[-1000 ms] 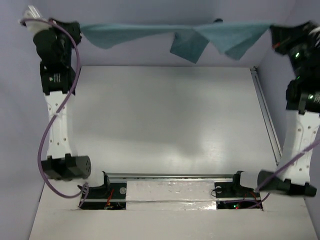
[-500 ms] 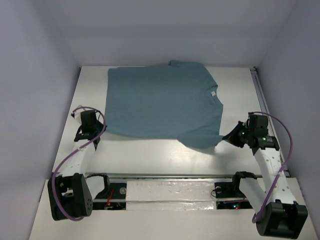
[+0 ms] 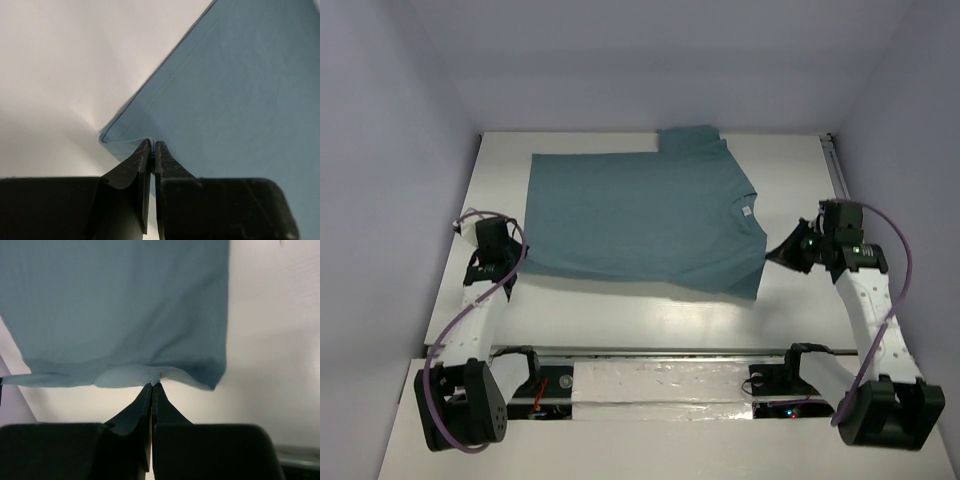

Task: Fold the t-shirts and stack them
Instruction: Fold the flattened tshirt in 1/3 of the way

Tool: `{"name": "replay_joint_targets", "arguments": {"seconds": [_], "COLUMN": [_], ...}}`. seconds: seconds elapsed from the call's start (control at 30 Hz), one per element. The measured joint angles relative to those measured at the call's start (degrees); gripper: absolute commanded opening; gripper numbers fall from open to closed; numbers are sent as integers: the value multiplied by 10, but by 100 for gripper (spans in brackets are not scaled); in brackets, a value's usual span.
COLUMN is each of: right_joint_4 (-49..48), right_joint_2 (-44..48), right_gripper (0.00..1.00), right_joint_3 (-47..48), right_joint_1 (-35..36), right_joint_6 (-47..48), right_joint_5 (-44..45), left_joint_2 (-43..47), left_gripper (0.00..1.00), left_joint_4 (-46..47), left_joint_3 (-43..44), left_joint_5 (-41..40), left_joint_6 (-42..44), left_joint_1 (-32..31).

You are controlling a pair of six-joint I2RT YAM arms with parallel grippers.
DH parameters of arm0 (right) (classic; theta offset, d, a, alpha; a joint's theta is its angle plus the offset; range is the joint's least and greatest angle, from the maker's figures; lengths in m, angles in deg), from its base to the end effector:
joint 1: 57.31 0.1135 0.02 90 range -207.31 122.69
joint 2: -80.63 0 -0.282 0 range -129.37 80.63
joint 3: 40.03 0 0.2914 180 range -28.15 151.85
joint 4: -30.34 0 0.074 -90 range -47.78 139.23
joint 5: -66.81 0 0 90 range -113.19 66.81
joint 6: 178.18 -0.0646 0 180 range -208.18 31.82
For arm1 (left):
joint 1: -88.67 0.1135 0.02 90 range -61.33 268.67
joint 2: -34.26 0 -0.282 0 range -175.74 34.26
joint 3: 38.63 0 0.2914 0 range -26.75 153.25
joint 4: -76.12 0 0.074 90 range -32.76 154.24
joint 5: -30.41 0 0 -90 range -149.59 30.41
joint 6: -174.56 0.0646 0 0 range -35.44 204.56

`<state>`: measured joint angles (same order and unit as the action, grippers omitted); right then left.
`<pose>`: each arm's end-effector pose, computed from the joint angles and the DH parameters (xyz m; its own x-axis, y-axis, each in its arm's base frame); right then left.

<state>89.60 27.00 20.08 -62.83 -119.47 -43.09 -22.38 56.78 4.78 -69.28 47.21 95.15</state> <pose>0.2249 0.0004 0.2662 -0.7368 0.5618 -0.3761 0.3138 0.7769 0.5458 0.2617 0.0407 0.2082 -0.2722 -0.6328 -0.7249 -0.5250 0.7290 -0.4392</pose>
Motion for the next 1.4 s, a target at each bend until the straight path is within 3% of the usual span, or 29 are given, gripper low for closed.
{"name": "replay_joint_targets", "arguments": {"seconds": [0.37, 0.57, 0.6, 0.63, 0.67, 0.7, 0.73, 0.8, 0.87, 0.9, 0.93, 0.97, 1.07, 1.1, 1.13, 1.23, 1.33, 1.4], "right_joint_4": [-126, -132, -132, -132, -134, -134, -132, -128, -126, -127, -129, -138, -171, -200, -209, -247, -254, -256], "right_joint_2": [-314, -515, -549, -575, -606, -628, -648, -672, -673, -662, -643, -618, -486, -436, -384, -275, -244, -251], "right_gripper": [0, 0, 4, 11, 27, 61, 70, 75, 71, 62, 16, 0, 0, 0, 0, 4, 36, 43], "right_joint_3": [233, 454, 491, 518, 546, 561, 571, 574, 553, 533, 506, 471, 319, 235, 208, 76, -5, -31], "right_joint_1": [3, 33, 40, 45, 52, 56, 60, 64, 64, 63, 63, 63, 62, 61, 61, 61, 60, 55], "right_joint_6": [20, 43, 46, 47, 49, 48, 49, 54, 57, 57, 58, 59, 42, 34, 29, 3, -14, -19], "right_joint_5": [16, 24, 26, 27, 30, 34, 37, 46, 57, 63, 67, 72, 80, 78, 77, 72, 78, 83], "left_joint_2": [-174, -298, -318, -340, -359, -380, -395, -411, -400, -387, -365, -342, -237, -198, -159, -100, -115, -159], "left_gripper": [0, 0, 0, 9, 18, 30, 63, 80, 87, 87, 87, 85, 67, 53, 47, 48, 60, 61], "left_joint_4": [61, 90, 94, 98, 100, 99, 97, 94, 87, 81, 72, 66, 69, 72, 71, 78, 72, 59], "left_joint_3": [101, 162, 174, 187, 199, 213, 226, 240, 240, 240, 240, 239, 211, 190, 167, 87, 38, 17], "left_joint_5": [2, 5, 6, 6, 9, 11, 13, 20, 22, 23, 23, 23, 24, 28, 33, 59, 87, 107], "left_joint_6": [-1, 3, 4, 5, 9, 13, 15, 25, 32, 35, 41, 44, 50, 49, 49, 37, 34, 33], "left_joint_1": [0, 0, 0, 0, 0, 0, 0, 0, 2, 3, 6, 9, 20, 23, 26, 35, 49, 64]}}
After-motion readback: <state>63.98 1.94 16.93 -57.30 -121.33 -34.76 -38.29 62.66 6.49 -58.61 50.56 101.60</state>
